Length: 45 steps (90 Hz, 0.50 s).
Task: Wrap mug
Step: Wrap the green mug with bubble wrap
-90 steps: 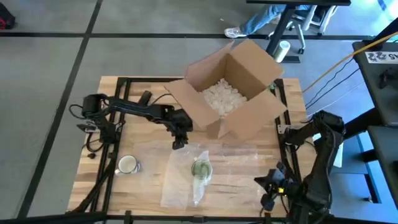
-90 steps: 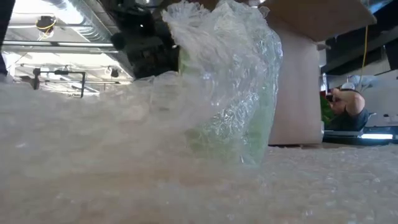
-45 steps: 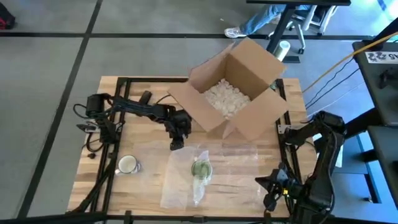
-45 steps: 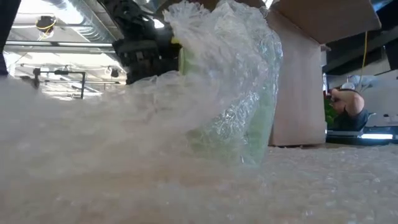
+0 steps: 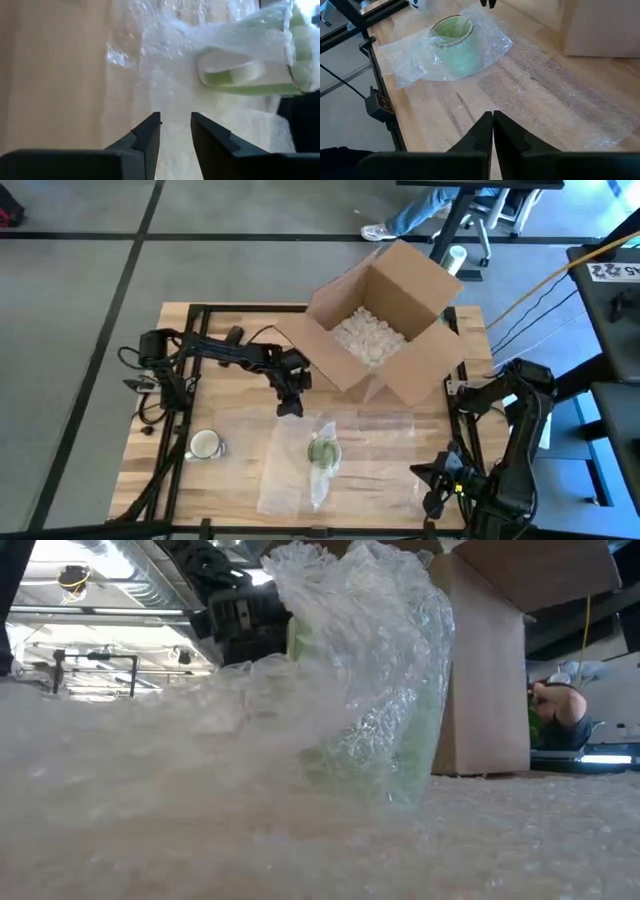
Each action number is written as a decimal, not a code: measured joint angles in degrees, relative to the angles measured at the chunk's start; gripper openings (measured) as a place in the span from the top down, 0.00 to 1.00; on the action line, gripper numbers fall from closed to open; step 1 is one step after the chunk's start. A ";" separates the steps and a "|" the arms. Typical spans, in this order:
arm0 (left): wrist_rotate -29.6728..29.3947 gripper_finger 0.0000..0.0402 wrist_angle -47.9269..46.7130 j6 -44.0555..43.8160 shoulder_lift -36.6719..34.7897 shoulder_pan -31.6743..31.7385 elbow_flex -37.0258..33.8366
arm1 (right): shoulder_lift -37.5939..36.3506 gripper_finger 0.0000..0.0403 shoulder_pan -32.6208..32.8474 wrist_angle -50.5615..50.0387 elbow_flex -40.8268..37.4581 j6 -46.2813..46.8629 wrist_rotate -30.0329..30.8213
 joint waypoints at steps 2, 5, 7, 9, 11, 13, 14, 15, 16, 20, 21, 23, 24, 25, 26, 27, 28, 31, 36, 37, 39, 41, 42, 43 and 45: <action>-0.05 0.77 -0.49 0.25 0.00 -0.11 0.00 | 0.00 1.00 0.00 -0.05 0.00 -0.01 -0.02; -0.36 0.77 -1.03 0.73 0.00 -0.14 0.00 | 0.00 1.00 0.00 -0.10 0.00 -0.01 0.00; -0.83 0.77 -1.14 1.14 0.00 -0.14 0.00 | 0.00 1.00 0.00 -0.11 0.00 -0.01 -0.01; -1.55 0.77 -1.16 1.44 0.00 -0.14 0.00 | 0.00 1.00 0.00 -0.10 0.00 -0.01 -0.02; -2.69 0.77 -1.17 1.62 0.00 -0.11 0.00 | 0.00 1.00 0.00 -0.10 0.00 -0.01 0.00; -3.82 0.77 -1.21 1.67 0.00 -0.11 0.00 | 0.02 1.00 0.00 -0.11 0.00 -0.01 0.00; -4.34 0.77 -1.23 1.70 0.00 -0.11 0.00 | 0.02 1.00 0.00 -0.11 0.00 -0.01 0.01; -4.84 0.77 -1.28 1.74 0.00 -0.11 0.00 | 0.02 1.00 0.00 -0.10 0.00 -0.02 0.03; -5.34 0.77 -1.32 1.76 0.00 -0.10 0.00 | 0.02 1.00 0.00 -0.09 0.00 -0.03 0.04; -6.65 0.77 -1.49 1.83 0.00 -0.01 0.00 | 0.02 1.00 0.00 -0.05 0.00 -0.03 0.03; -6.79 0.77 -1.50 1.87 0.00 0.02 0.00 | 0.02 1.00 0.00 -0.04 0.00 -0.01 0.04; -6.93 0.77 -1.49 2.03 0.00 0.04 0.00 | 0.02 1.00 0.00 0.08 0.00 -0.02 0.04; -6.95 0.77 -1.49 2.10 -0.01 0.04 0.00 | 0.02 1.00 0.00 0.14 0.00 -0.02 0.04; -6.96 0.77 -1.49 2.15 -0.02 0.04 0.00 | 0.02 1.00 0.00 0.18 0.00 -0.03 0.03; -6.96 0.77 -1.50 2.21 -0.02 0.04 0.00 | 0.02 1.00 0.00 0.21 0.00 -0.03 0.03; -6.98 0.77 -1.51 2.27 -0.02 0.03 0.00 | 0.02 1.00 0.00 0.22 0.00 -0.03 0.04; -7.02 0.77 -1.53 2.28 -0.02 0.02 0.00 | 0.02 1.00 0.00 0.22 0.00 -0.03 0.04; -7.01 0.77 -1.61 2.15 -0.02 0.02 0.00 | 0.02 1.00 0.00 0.23 0.00 -0.03 0.04; -6.68 0.77 -2.23 1.42 -0.02 -0.02 0.00 | 0.04 1.00 0.00 0.25 0.00 -0.03 0.04; -6.43 0.77 -2.47 1.33 -0.02 -0.02 0.00 | 0.04 1.00 0.00 0.24 0.00 -0.03 0.04; -5.84 0.77 -3.09 1.22 -0.02 -0.03 0.00 | 0.04 1.00 0.00 0.24 0.00 -0.03 0.04; -5.29 0.77 -3.85 1.09 -0.02 0.00 0.00 | 0.04 1.00 0.00 0.26 0.00 -0.03 0.04; -5.07 0.77 -4.23 1.10 -0.02 0.00 0.00 | 0.04 1.00 0.00 0.26 0.00 -0.03 0.04; -4.92 0.77 -4.63 1.10 -0.03 0.00 0.00 | 0.04 1.00 0.00 0.26 0.00 -0.03 0.04; -4.71 0.77 -5.34 1.10 -0.06 0.00 0.00 | 0.04 1.00 0.00 0.27 0.00 -0.04 0.04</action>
